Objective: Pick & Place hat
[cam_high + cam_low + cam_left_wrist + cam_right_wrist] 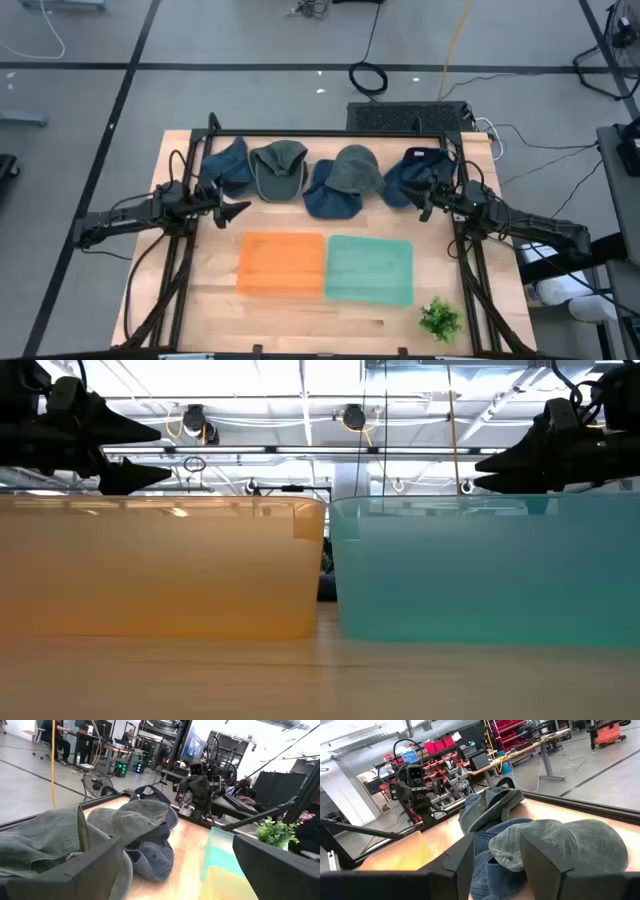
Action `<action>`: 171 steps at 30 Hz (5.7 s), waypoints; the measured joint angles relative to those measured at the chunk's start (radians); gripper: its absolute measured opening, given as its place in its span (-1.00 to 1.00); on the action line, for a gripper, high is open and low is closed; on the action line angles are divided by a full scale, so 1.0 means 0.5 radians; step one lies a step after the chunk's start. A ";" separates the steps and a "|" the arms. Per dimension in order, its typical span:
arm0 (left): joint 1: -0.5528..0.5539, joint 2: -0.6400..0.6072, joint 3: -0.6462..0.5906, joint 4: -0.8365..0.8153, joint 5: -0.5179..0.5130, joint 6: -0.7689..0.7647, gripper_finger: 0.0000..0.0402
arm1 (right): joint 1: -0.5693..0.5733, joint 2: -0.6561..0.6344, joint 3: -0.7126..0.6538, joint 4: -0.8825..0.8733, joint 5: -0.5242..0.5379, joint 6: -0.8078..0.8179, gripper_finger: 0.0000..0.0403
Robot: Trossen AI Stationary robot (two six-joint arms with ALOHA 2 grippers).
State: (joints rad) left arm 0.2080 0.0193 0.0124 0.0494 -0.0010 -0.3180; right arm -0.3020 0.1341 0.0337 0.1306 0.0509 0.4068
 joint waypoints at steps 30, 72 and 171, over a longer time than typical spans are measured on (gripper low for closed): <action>0.000 0.001 0.000 -0.001 0.000 -0.001 0.85 | 0.000 0.000 0.000 -0.001 0.000 0.000 -0.29; 0.000 0.000 0.000 -0.001 0.000 -0.001 0.85 | 0.002 0.001 0.000 -0.089 -0.171 0.054 -0.08; 0.000 0.000 0.000 0.013 0.000 -0.001 0.90 | 0.005 1.945 2.554 -2.941 -0.001 -1.282 0.55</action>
State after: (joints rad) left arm 0.2080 0.0193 0.0124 0.0559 -0.0010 -0.3183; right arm -0.2993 1.1065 1.3109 -1.3399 0.0502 -0.2341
